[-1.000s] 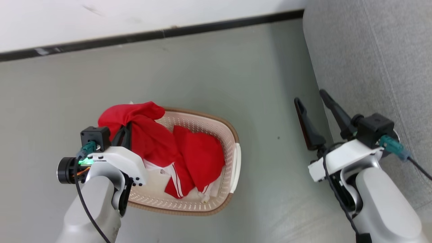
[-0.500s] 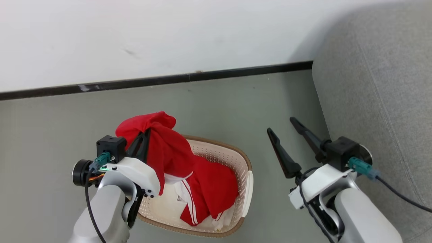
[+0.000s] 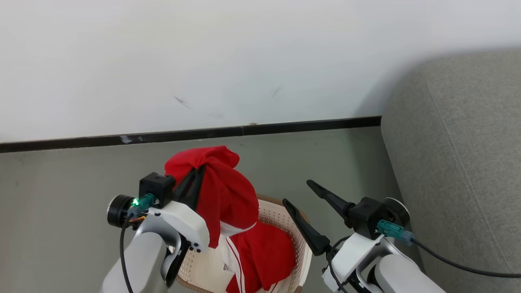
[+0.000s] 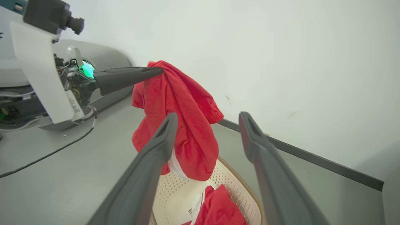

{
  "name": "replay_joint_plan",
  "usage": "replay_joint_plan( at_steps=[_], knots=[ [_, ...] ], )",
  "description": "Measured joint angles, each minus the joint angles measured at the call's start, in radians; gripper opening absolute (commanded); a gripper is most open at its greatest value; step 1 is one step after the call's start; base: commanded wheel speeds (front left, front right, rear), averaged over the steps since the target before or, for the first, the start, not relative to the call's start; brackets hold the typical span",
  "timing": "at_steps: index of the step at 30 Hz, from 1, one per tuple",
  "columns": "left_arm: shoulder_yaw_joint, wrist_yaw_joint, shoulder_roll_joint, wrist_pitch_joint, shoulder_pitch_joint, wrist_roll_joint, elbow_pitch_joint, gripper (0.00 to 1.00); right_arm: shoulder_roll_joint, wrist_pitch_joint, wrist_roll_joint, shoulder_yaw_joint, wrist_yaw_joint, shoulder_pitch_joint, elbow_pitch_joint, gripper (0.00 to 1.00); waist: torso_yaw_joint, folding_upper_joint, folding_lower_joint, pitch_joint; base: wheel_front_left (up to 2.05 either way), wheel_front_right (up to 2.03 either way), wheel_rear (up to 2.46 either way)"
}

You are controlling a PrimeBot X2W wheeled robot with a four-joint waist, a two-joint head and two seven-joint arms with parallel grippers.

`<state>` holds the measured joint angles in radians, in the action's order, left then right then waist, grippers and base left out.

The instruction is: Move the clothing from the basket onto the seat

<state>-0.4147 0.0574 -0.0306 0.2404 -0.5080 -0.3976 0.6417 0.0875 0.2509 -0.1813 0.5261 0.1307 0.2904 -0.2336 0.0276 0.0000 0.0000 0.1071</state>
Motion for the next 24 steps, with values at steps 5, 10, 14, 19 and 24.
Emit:
replay_joint_plan(
  at_steps=[5, 10, 14, 19, 24],
  knots=[
    [-0.044, 0.008, 0.000, -0.003, 0.026, -0.021, -0.042, 0.00, 0.009, 0.000, -0.013, 0.029, 0.000, -0.001, -0.003, 1.00, 0.008, 0.0000, 0.0000, -0.037, 0.00, 0.00, 0.00],
    [-0.086, 0.016, -0.001, -0.023, 0.044, -0.050, -0.091, 0.00, 0.012, 0.000, -0.016, 0.067, 0.000, -0.001, -0.002, 1.00, 0.014, 0.0000, 0.0000, -0.068, 0.00, 0.00, 0.00],
    [-0.120, 0.016, -0.002, -0.039, 0.051, -0.059, -0.134, 0.00, 0.018, 0.000, -0.023, 0.082, 0.000, -0.001, -0.002, 1.00, 0.019, 0.0000, 0.0000, -0.088, 0.00, 0.00, 0.00],
    [-0.153, 0.016, -0.002, -0.065, 0.067, -0.063, -0.187, 0.00, 0.020, 0.000, -0.030, 0.085, 0.000, -0.001, 0.005, 1.00, 0.028, 0.0000, 0.0000, -0.104, 0.00, 0.00, 0.00],
    [-0.181, 0.014, -0.005, -0.093, 0.085, -0.069, -0.241, 0.00, 0.023, 0.000, -0.038, 0.087, 0.000, -0.001, 0.017, 1.00, 0.037, 0.0000, 0.0000, -0.112, 0.00, 0.00, 0.00]
  ],
)
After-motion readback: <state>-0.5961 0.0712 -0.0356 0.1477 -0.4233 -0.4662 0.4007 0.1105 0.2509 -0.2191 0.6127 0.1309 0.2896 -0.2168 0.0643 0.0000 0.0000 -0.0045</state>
